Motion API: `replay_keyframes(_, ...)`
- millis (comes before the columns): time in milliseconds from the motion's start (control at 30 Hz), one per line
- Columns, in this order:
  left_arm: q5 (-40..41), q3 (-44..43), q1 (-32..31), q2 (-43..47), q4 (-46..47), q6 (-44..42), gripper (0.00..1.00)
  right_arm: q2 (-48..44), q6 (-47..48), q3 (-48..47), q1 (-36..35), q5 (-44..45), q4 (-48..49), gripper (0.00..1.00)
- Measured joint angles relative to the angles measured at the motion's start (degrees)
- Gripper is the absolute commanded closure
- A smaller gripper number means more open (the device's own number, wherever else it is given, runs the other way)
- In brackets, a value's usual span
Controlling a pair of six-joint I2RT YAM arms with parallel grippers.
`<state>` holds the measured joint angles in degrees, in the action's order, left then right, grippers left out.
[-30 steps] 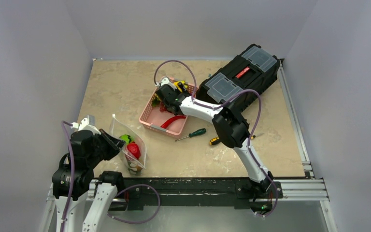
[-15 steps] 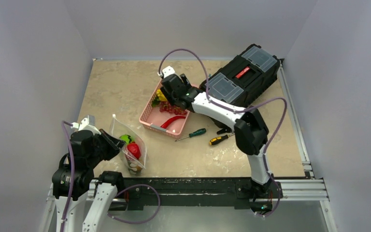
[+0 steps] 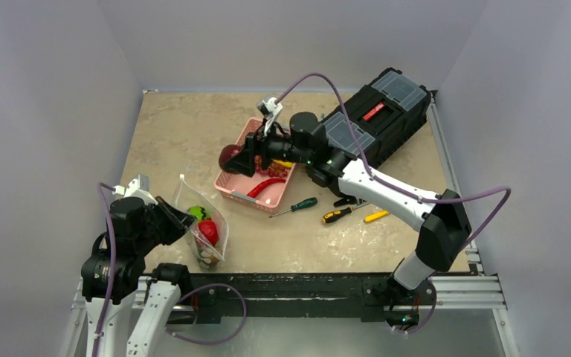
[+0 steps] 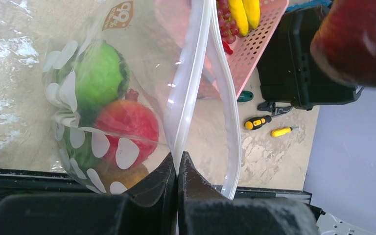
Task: Place the food in the zip-top bag and seal the zipper
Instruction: Pick up the fake fruit from the bin, then place the fake fruit in the zipper food storage bag.
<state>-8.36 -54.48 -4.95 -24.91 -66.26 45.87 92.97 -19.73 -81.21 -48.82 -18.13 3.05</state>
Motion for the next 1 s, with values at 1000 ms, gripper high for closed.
replay_keyframes(1000,-2.75,0.00,0.00,-0.44,1.07,-0.02,1.00,7.04,0.20,0.68,-13.49,4.37,2.51,0.91)
